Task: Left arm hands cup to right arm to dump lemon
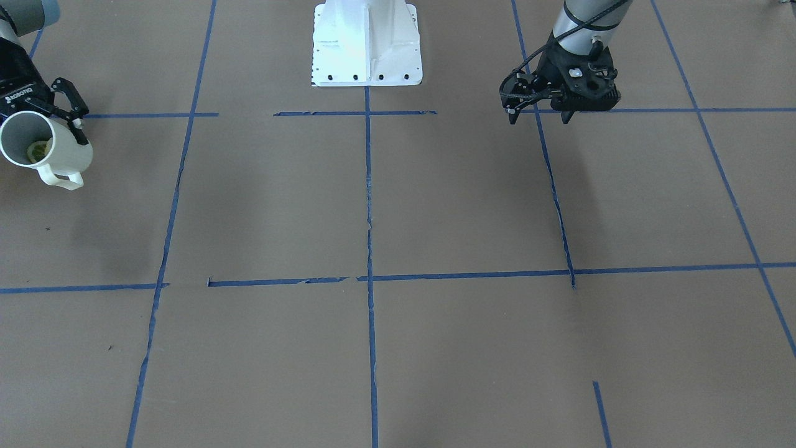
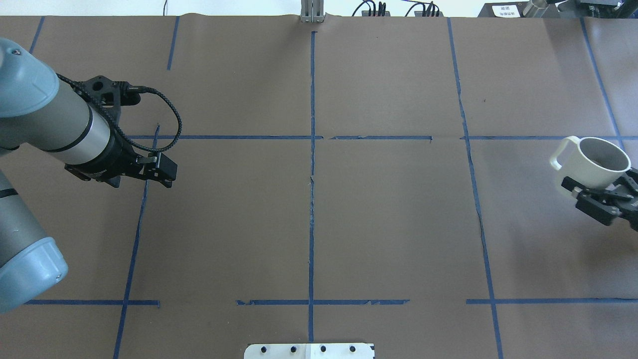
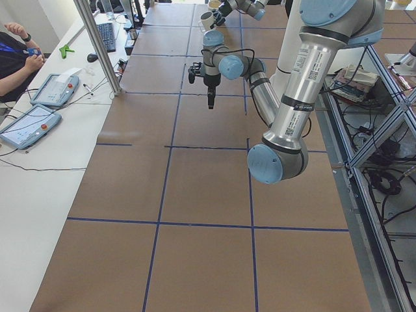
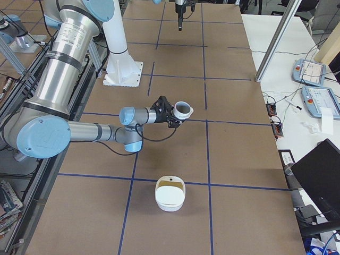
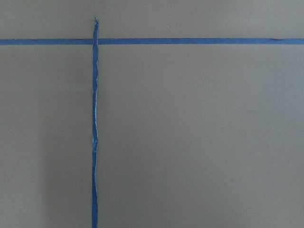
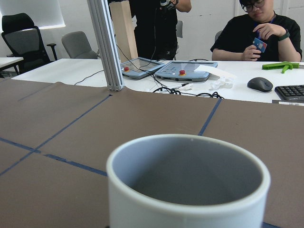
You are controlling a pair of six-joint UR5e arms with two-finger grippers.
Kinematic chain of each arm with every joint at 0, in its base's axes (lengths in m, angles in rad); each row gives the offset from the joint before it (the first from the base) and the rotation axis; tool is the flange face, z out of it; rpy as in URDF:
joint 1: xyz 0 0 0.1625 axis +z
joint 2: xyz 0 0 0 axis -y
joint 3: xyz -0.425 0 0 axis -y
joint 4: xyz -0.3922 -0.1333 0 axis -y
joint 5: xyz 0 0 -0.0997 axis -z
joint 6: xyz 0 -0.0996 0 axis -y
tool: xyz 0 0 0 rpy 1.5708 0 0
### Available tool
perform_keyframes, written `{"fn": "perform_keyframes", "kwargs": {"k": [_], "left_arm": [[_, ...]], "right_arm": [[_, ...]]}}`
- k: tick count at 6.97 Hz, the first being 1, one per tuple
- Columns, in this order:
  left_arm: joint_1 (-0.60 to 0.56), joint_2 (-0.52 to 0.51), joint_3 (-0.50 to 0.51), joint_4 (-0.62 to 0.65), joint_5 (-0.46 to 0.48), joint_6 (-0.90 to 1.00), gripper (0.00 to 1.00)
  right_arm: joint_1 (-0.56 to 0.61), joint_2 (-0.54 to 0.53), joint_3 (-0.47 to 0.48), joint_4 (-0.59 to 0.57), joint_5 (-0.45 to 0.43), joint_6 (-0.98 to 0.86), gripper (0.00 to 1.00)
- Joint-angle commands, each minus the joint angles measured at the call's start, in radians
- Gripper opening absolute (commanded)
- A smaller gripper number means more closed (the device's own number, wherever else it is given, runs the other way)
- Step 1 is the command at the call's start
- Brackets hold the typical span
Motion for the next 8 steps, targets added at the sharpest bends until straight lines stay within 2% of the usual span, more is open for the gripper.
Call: {"fn": "perform_keyframes", "kwargs": {"k": [1,3,4,5,8], "left_arm": [[0.006,-0.007,0.01,-0.003,0.0,-0.01,1.0],[0.012,-0.009,0.013,-0.003,0.0,-0.016,1.0],[0.014,-0.028,0.021,-0.003,0.0,-0.034,1.0],[0.025,-0.033,0.024,-0.003,0.0,-0.036,1.0],[0.026,-0.035,0.024,-0.003,0.0,-0.036,1.0]], "right_arm": [[0.003,-0.048,-0.286,0.395,-0.004,0.042,0.42],[0.061,-0.055,-0.441,0.586,-0.007,0.203,0.42],[0.062,-0.053,-0.577,0.72,-0.018,0.284,0.42],[0.065,-0.047,-0.61,0.772,-0.048,0.367,0.42],[0.066,0.008,-0.611,0.784,-0.12,0.673,0.42]]}}
